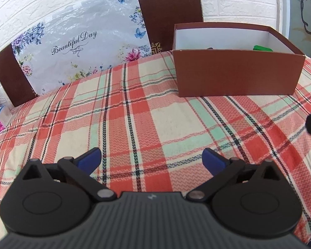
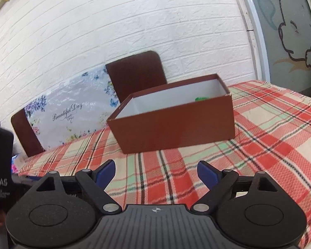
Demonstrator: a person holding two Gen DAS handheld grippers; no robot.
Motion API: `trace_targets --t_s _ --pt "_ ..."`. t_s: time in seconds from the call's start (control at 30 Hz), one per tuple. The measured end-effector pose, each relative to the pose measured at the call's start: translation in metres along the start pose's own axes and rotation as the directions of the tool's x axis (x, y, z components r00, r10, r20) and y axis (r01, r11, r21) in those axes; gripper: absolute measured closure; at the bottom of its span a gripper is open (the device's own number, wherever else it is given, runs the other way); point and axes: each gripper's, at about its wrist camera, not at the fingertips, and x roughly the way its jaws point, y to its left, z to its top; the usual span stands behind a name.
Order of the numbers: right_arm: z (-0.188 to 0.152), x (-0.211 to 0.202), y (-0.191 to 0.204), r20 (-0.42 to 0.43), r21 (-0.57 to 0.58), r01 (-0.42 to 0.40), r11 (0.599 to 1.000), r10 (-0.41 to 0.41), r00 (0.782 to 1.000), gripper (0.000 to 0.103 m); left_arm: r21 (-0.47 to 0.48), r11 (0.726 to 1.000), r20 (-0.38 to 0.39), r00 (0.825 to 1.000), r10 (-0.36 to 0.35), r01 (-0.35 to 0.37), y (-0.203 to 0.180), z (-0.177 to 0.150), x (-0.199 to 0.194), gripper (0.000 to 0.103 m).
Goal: Organize objects
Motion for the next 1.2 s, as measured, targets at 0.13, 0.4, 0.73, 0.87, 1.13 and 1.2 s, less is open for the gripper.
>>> trace_targets --t_s 0.13,0.4,0.73,0.87,1.13,1.2 --pt "0.004 0.002 0.000 -0.006 0.023 -0.012 1.000 0.013 1.000 0.014 -0.005 1.000 0.006 1.000 0.024 -0.024 0.000 0.003 -0.003 0.000" --pt "-0.014 0.004 0.012 -0.042 0.008 -0.013 1.000 0.014 0.999 0.014 0.029 0.995 0.028 0.995 0.100 -0.101 0.000 0.009 -0.011 0.000" --pt "-0.020 0.002 0.024 -0.032 -0.009 0.026 1.000 -0.026 0.999 0.014 0.034 0.993 0.019 0.994 0.110 -0.111 0.005 0.008 -0.016 0.000" --pt "-0.020 0.001 0.024 -0.028 0.000 0.039 0.999 -0.039 0.999 0.013 0.021 0.995 0.016 0.995 0.098 -0.098 0.007 0.007 -0.016 0.000" --pt "-0.021 -0.002 0.030 -0.015 -0.023 0.052 0.998 -0.053 0.998 0.013 0.016 0.998 0.011 0.998 0.058 -0.058 0.007 0.005 -0.020 0.000" --pt "-0.020 -0.003 0.030 -0.010 -0.025 0.058 0.998 -0.058 0.998 0.013 0.013 0.999 0.011 0.999 0.049 -0.049 0.007 0.006 -0.021 0.000"
